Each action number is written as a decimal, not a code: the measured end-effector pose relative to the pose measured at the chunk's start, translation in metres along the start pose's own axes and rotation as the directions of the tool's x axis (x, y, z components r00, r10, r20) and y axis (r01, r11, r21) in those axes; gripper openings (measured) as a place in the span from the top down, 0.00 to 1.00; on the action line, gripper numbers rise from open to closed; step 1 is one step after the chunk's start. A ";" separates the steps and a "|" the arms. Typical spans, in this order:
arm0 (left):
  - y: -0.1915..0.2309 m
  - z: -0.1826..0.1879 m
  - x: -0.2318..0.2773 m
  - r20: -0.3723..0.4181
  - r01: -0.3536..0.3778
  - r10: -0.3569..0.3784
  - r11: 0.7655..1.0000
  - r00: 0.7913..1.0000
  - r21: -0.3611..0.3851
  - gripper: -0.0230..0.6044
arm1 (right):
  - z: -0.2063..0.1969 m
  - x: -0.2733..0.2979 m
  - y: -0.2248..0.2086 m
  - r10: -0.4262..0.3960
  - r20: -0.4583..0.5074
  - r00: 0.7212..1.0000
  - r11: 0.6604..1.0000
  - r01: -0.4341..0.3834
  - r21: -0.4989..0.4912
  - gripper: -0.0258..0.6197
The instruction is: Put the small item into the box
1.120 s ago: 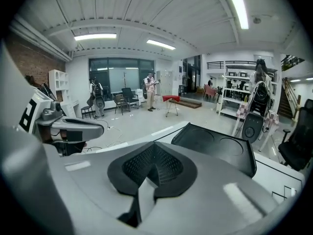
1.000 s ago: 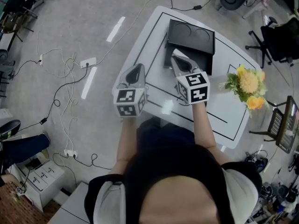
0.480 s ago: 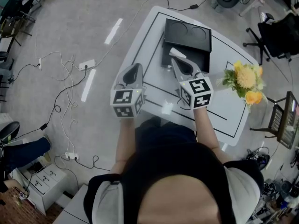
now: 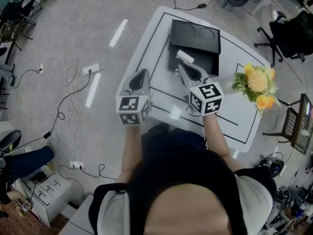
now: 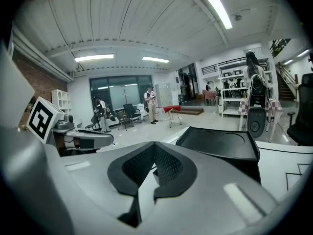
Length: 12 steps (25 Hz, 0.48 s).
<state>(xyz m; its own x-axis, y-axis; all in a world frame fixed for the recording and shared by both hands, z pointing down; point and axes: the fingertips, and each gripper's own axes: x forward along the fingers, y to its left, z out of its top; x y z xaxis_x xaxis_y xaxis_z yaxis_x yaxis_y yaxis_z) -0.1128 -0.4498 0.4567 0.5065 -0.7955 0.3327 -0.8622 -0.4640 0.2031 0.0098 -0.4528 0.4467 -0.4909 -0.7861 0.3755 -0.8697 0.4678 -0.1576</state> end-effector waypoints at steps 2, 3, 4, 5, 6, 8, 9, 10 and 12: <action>0.000 0.000 0.000 -0.002 -0.002 0.002 1.000 1.000 -0.001 0.95 | -0.001 0.000 -0.002 -0.005 -0.004 1.000 1.000 0.005 -0.005 0.96; 0.000 -0.001 0.000 -0.003 -0.003 0.003 1.000 1.000 -0.001 0.95 | -0.001 -0.001 -0.003 -0.007 -0.006 1.000 1.000 0.007 -0.005 0.96; 0.000 -0.001 0.000 -0.004 -0.005 0.005 1.000 1.000 -0.002 0.95 | -0.001 -0.001 -0.003 -0.008 -0.007 1.000 1.000 0.008 -0.006 0.96; 0.000 -0.001 0.000 -0.004 -0.006 0.006 1.000 1.000 -0.002 0.95 | -0.002 -0.001 -0.004 -0.009 -0.007 1.000 1.000 0.009 -0.008 0.96; 0.001 -0.002 0.000 -0.004 -0.007 0.007 1.000 1.000 -0.002 0.95 | -0.002 0.000 -0.004 -0.010 -0.008 1.000 1.000 0.010 -0.011 0.96; 0.001 -0.002 -0.001 -0.002 -0.007 0.007 1.000 1.000 -0.002 0.95 | -0.003 0.000 -0.004 -0.014 -0.009 1.000 1.000 0.013 -0.016 0.96; 0.001 -0.002 -0.001 -0.001 -0.007 0.007 1.000 1.000 -0.002 0.95 | -0.003 0.000 -0.004 -0.014 -0.011 1.000 1.000 0.014 -0.016 0.96; 0.001 -0.003 -0.001 0.000 -0.008 0.008 1.000 1.000 -0.002 0.95 | -0.004 0.000 -0.004 -0.013 -0.013 1.000 1.000 0.013 -0.015 0.96; 0.002 -0.003 -0.001 -0.002 -0.009 0.009 1.000 1.000 -0.003 0.95 | -0.005 0.001 -0.003 -0.011 -0.016 1.000 1.000 0.011 -0.013 0.96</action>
<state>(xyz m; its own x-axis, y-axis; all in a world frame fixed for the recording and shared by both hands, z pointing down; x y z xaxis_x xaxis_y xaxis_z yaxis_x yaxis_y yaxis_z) -0.1150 -0.4482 0.4596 0.4985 -0.7989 0.3365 -0.8668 -0.4554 0.2031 0.0125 -0.4531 0.4517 -0.4805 -0.7848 0.3914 -0.8741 0.4646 -0.1415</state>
